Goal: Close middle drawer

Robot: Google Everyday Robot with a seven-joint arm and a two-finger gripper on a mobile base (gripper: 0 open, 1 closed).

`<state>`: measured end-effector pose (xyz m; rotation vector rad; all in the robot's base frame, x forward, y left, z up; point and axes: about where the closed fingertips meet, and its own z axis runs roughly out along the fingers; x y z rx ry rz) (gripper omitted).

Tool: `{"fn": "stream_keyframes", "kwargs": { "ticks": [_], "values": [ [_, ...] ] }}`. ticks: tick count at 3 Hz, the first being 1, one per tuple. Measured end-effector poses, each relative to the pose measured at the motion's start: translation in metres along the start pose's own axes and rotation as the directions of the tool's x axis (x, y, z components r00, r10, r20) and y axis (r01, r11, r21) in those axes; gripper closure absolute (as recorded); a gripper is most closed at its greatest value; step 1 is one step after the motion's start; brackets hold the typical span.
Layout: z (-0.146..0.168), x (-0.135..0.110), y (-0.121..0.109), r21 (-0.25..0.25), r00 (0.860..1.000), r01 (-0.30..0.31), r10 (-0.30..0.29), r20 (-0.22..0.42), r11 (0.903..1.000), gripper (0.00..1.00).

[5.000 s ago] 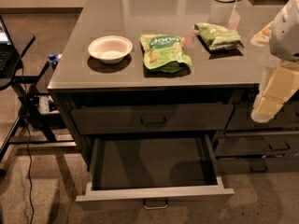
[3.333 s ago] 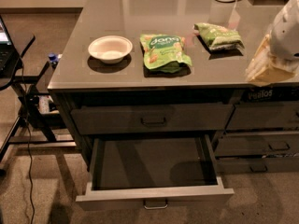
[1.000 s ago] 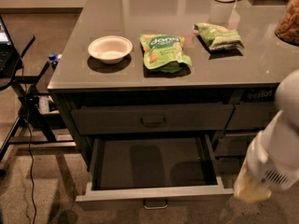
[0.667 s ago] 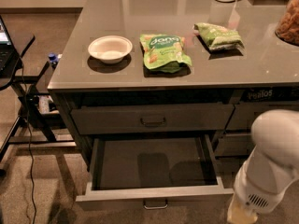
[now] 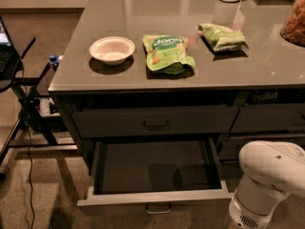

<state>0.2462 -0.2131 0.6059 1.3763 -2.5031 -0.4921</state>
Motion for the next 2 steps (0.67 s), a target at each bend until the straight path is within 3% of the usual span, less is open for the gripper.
{"fn": "stream_keyframes", "kwargs": {
  "ticks": [1,2],
  "values": [
    [0.008,0.0,0.0,-0.021,1.0,-0.005,0.005,0.007,0.9998,1.0],
    [0.057,-0.003,-0.011,-0.076,1.0,-0.019,0.02,0.017,0.9969,1.0]
  ]
}}
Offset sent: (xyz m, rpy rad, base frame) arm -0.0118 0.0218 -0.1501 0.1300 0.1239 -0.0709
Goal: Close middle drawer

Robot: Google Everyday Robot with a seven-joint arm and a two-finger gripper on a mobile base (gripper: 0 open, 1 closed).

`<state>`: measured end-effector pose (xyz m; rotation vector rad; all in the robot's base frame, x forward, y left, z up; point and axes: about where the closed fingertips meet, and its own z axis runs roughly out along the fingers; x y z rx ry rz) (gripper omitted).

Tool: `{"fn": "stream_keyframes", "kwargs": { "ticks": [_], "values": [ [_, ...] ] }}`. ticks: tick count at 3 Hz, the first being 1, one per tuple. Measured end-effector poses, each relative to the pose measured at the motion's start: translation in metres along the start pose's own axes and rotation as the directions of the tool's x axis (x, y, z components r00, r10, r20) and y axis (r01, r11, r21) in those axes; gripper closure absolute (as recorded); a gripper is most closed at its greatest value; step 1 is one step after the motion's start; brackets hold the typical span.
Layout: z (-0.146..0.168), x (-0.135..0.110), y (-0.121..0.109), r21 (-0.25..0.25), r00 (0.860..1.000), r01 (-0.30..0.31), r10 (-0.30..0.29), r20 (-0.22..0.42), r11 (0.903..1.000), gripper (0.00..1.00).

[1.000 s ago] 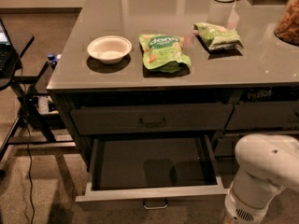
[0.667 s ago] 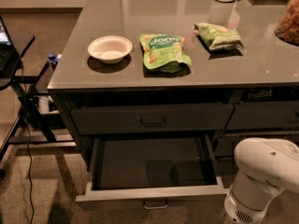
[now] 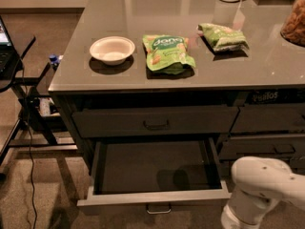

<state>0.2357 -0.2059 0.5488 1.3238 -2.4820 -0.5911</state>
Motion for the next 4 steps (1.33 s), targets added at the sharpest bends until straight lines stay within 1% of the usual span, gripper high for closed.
{"fn": "stream_keyframes", "kwargs": {
  "ticks": [1,2,3,4],
  "values": [
    [0.05,-0.013,-0.029,-0.032,1.0,0.001,0.0,0.024,0.9995,1.0],
    [0.079,-0.021,-0.051,-0.047,0.999,-0.006,0.008,0.044,0.9989,1.0],
    [0.083,-0.021,-0.05,-0.056,0.999,-0.006,0.009,0.044,0.9984,1.0],
    [0.087,-0.031,-0.052,-0.058,0.997,-0.01,0.014,0.077,0.9983,1.0]
  ]
}}
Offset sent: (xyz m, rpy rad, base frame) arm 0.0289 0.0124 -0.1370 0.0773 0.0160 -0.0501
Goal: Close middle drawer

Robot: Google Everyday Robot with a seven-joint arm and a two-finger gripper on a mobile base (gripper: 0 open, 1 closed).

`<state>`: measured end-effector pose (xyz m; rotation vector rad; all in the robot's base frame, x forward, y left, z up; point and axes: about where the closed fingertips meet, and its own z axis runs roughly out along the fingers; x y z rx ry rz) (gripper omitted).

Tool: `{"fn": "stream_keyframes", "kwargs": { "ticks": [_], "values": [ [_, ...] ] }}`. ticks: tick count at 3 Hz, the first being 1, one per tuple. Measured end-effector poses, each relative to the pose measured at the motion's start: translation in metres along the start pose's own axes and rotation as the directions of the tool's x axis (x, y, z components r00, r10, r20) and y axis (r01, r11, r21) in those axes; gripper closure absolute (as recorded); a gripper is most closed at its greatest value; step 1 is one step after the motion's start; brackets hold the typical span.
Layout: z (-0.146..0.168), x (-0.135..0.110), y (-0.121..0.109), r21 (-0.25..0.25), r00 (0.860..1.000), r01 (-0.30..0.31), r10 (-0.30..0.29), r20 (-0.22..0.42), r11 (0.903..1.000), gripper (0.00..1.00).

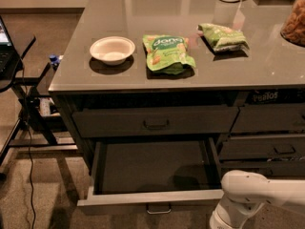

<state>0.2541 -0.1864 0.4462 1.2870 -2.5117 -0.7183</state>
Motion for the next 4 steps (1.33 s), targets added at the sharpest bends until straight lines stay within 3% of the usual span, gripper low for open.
{"fn": "stream_keyframes", "kwargs": {
  "ticks": [2,3,4],
  "values": [
    [0.009,-0.076,-0.035,0.034,0.995,0.054,-0.057,0.088,0.998,1.0],
    [0.014,-0.097,-0.052,0.058,0.992,0.074,-0.08,0.093,0.9956,1.0],
    [0.004,-0.111,-0.076,0.113,0.992,0.073,-0.084,0.09,0.9909,1.0]
  ]
}}
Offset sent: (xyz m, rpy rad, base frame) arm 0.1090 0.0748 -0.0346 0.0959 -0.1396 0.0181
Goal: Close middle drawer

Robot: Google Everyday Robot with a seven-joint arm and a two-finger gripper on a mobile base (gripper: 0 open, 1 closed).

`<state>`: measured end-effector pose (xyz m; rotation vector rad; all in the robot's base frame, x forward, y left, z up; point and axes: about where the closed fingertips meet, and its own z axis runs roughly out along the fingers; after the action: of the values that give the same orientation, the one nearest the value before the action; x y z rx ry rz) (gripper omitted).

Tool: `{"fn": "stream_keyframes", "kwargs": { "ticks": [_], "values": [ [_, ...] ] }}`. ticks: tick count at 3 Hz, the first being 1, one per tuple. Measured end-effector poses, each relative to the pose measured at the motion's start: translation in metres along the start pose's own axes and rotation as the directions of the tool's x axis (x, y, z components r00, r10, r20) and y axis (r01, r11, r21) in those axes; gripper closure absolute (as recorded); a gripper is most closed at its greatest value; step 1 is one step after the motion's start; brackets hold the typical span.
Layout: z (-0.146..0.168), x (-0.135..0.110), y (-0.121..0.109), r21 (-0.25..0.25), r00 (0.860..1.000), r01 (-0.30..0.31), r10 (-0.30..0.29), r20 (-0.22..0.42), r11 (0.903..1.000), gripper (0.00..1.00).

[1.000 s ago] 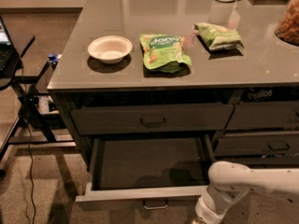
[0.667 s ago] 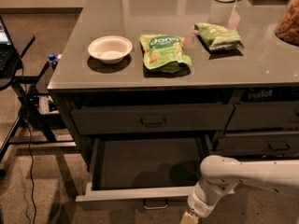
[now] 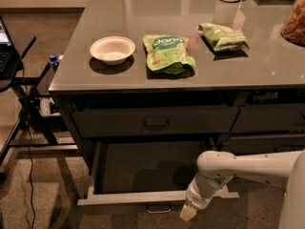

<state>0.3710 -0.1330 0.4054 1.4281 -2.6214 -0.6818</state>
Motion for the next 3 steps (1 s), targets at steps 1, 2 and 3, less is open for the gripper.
{"fn": "stream_keyframes", "kwargs": {
  "ticks": [1,2,3],
  "values": [
    [-0.002,0.0,-0.005,0.016,1.0,-0.001,0.001,0.0,0.9999,1.0],
    [-0.016,-0.009,-0.026,0.085,1.0,-0.002,0.002,0.003,0.9964,1.0],
    [-0.016,-0.009,-0.026,0.084,1.0,-0.002,0.002,0.003,0.9964,1.0]
  ]
}}
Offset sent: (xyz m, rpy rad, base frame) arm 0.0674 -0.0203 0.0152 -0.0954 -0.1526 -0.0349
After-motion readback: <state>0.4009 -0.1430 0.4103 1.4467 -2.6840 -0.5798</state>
